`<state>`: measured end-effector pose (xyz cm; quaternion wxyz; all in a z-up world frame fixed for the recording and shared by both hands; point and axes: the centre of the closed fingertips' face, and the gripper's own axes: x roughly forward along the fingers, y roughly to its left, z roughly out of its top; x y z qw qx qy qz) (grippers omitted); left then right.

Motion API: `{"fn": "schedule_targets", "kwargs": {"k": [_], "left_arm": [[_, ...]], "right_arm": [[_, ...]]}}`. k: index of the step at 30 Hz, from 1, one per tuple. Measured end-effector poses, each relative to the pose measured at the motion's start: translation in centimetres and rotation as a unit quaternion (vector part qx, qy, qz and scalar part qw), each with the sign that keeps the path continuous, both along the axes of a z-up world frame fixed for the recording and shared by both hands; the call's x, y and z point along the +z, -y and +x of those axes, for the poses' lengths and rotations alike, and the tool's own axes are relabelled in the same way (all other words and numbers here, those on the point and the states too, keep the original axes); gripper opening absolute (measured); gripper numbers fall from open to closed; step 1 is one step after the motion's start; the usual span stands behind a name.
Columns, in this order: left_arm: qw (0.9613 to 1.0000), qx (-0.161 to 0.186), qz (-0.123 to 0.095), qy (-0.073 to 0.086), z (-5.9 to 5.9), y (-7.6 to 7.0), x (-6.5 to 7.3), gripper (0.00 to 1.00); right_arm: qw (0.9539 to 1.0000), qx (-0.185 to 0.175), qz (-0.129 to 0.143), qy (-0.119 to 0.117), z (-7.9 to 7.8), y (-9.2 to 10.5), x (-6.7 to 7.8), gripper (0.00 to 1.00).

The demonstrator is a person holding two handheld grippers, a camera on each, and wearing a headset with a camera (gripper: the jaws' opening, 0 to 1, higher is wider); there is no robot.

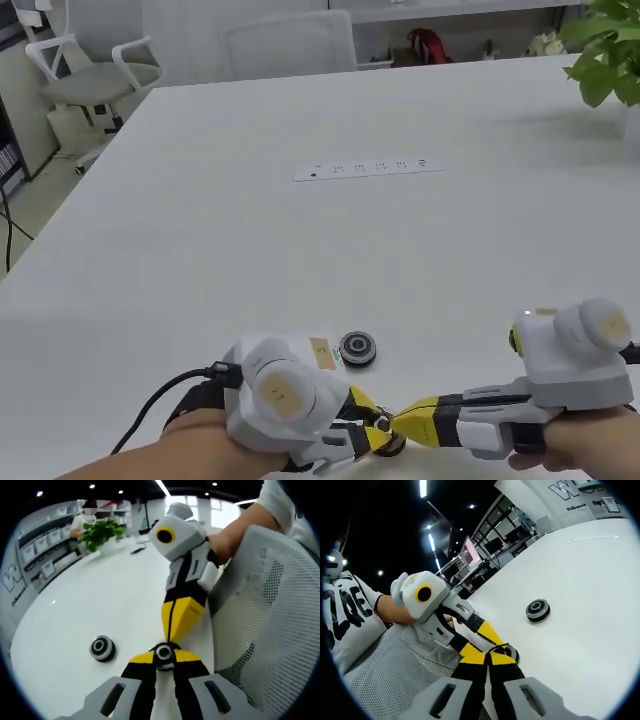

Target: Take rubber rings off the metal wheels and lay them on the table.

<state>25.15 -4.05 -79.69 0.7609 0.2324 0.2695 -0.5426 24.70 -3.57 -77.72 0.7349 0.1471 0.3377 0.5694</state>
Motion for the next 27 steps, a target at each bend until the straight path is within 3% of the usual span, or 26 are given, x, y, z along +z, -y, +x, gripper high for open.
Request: {"fn": "schedule_targets", "kwargs": {"k": [9,27], "left_arm": [[1.0,0.0,-0.008,0.005,0.0,0.0,0.0,0.13],[0.9997,0.0,-0.021,-0.012,-0.1,-0.1,0.3,0.18]], "right_arm": [[0.9996,-0.02,-0.02,-0.002,0.7,0.7,-0.9,0.0],[0.9994,-0.024,-0.024,-0.005,0.8,0.8,-1.2,0.0]]}}
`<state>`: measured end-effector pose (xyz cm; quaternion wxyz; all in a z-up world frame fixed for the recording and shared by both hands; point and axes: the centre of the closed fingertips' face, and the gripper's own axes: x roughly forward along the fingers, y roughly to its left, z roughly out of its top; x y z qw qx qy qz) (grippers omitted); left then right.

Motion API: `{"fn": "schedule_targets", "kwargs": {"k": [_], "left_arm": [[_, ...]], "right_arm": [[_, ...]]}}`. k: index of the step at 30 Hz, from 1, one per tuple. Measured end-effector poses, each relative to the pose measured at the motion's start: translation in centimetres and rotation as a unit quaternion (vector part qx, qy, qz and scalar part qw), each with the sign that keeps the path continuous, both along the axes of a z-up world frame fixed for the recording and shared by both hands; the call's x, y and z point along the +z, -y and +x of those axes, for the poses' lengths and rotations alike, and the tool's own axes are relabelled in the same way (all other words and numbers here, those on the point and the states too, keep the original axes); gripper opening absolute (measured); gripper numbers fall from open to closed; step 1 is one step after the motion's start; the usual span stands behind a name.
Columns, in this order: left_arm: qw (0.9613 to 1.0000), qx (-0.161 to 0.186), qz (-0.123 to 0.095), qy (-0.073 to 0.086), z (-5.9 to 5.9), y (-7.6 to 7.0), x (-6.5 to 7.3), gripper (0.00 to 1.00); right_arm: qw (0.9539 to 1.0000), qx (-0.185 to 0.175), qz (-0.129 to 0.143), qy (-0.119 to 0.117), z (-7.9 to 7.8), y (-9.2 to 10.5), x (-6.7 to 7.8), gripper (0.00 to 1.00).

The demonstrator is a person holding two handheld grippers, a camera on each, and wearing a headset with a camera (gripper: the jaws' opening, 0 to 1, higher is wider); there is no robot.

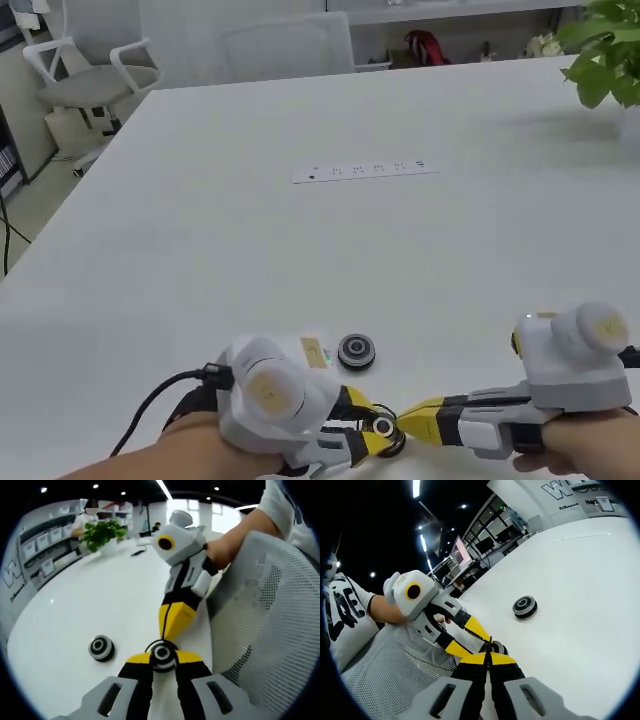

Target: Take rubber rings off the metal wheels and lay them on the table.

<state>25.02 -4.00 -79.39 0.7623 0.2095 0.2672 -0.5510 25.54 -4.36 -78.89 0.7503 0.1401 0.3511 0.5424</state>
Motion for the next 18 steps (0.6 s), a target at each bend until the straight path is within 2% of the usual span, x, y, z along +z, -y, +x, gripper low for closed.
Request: {"fn": "schedule_targets", "kwargs": {"k": [4,8,13,18], "left_arm": [[1.0,0.0,-0.006,-0.002,0.0,-0.1,0.4,0.2],[1.0,0.001,-0.003,-0.008,-0.3,-0.3,0.6,0.22],[0.9997,0.005,-0.01,-0.021,-0.7,-0.4,1.3,0.27],[0.9997,0.0,-0.016,-0.018,-1.2,-0.5,2.1,0.28]], "right_arm": [[1.0,-0.002,0.003,-0.001,0.1,0.0,0.1,0.0],[1.0,-0.004,0.005,-0.002,0.2,0.0,0.2,0.0],[0.9998,-0.014,0.015,-0.005,0.5,0.2,0.5,0.0],[0.9995,-0.021,0.021,-0.007,0.7,0.3,0.6,0.0]]}}
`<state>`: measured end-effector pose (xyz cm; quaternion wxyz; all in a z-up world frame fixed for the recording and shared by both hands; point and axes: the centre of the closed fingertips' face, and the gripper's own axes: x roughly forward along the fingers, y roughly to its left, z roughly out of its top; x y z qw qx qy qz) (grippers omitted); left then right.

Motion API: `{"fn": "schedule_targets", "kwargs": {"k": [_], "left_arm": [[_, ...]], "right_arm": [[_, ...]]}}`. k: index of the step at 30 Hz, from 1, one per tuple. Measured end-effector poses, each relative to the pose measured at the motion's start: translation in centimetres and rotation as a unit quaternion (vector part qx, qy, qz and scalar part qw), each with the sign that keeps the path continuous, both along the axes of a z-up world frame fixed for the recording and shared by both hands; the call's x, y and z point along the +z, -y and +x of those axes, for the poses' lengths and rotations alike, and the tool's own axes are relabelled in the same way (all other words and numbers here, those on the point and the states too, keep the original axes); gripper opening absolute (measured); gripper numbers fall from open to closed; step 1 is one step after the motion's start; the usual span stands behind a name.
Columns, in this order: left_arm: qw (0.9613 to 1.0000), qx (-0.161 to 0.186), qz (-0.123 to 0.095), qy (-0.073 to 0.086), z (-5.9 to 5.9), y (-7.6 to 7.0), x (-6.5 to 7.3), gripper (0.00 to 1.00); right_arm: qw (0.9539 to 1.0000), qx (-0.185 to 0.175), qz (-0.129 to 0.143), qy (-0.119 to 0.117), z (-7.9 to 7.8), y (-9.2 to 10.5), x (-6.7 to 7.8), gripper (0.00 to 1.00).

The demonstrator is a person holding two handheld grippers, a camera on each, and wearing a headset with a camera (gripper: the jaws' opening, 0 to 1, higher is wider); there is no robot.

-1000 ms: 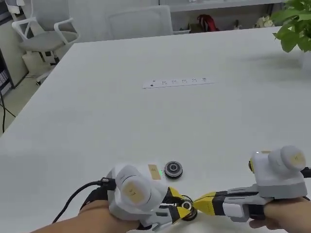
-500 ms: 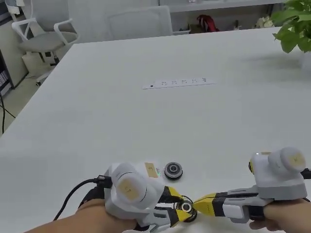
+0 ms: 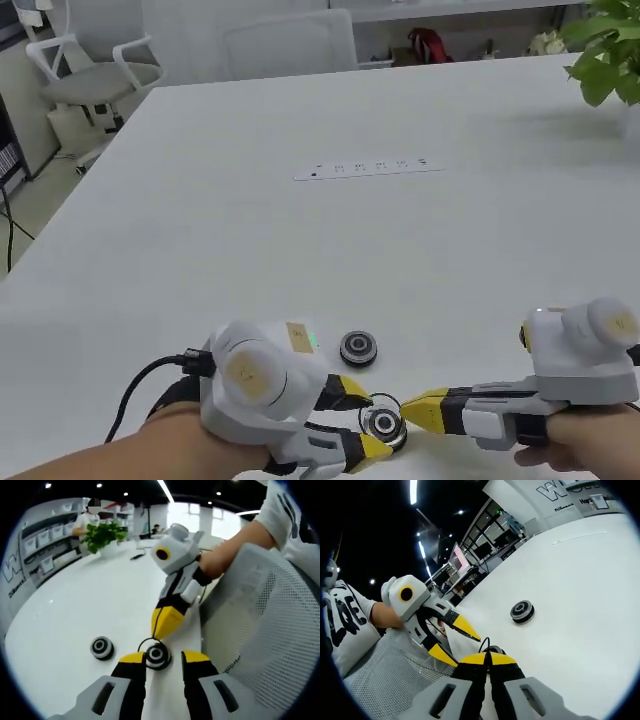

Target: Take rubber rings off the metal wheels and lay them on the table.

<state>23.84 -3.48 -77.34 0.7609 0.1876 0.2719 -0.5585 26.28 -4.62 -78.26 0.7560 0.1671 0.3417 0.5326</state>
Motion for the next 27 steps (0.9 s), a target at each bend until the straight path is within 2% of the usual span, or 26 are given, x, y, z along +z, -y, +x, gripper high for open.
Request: {"fn": "schedule_targets", "kwargs": {"k": [8,21,27], "left_arm": [[0.9995,0.014,-0.028,0.002,0.0,-0.3,1.9,0.36],[0.9988,0.03,-0.039,0.01,0.2,-2.1,3.6,0.5],[0.9987,0.029,-0.036,0.02,0.0,-3.1,4.0,0.57]], "right_arm": [[1.0,0.001,0.002,0.0,0.0,0.0,0.0,0.0],[0.9999,-0.002,0.01,0.005,0.2,0.1,0.5,0.0],[0.9999,0.001,0.014,0.008,0.4,0.0,0.9,0.0]]}}
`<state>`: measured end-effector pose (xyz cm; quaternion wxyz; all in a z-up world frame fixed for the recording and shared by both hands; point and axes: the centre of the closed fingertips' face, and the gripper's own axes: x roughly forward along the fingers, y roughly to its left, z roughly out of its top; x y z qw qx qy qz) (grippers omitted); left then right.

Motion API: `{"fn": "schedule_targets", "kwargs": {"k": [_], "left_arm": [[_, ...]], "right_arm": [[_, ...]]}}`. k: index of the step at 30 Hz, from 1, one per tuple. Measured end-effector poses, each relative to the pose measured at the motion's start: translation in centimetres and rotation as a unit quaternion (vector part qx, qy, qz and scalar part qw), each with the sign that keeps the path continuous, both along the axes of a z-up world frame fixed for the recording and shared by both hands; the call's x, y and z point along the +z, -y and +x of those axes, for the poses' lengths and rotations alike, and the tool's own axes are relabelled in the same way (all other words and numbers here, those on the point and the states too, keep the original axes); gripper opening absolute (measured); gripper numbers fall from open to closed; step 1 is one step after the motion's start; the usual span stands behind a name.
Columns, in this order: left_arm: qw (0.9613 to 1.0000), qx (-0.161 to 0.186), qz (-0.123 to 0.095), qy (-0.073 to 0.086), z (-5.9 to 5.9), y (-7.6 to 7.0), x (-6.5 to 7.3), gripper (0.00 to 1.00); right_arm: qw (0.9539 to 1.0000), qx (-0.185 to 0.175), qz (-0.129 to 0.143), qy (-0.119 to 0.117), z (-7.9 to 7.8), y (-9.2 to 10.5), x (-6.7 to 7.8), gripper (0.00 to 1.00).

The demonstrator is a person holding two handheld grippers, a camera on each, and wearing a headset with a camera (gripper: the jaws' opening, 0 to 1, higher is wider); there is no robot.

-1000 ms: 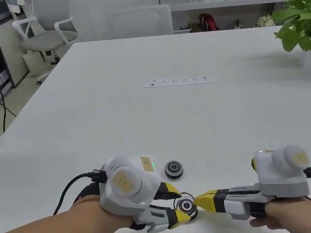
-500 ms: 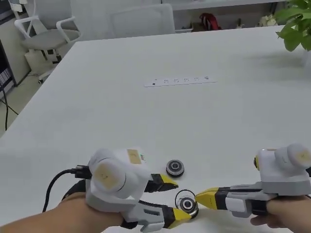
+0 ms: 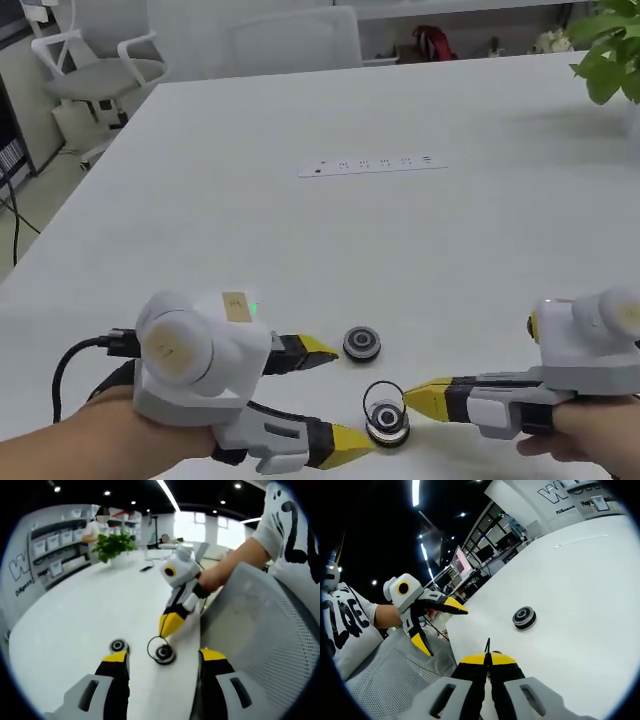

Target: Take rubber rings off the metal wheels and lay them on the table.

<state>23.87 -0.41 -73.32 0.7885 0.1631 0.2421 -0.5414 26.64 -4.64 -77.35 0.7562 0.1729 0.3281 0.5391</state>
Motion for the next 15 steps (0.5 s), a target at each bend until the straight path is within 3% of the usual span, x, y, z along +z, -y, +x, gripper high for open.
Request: {"fn": "schedule_targets", "kwargs": {"k": [6,10,15], "left_arm": [[0.9998,0.017,-0.009,-0.001,0.3,-1.2,0.5,0.61],[0.9997,0.022,-0.009,0.009,0.3,-1.9,0.9,0.65],[0.9994,0.032,-0.014,0.006,0.2,-2.8,1.0,0.7]], "right_arm": [[1.0,0.008,0.001,0.006,0.1,-0.2,0.7,0.0],[0.9998,0.015,0.001,0.01,0.2,-0.4,1.1,0.0],[0.9995,0.028,-0.003,0.017,0.4,-0.8,1.5,0.0]]}}
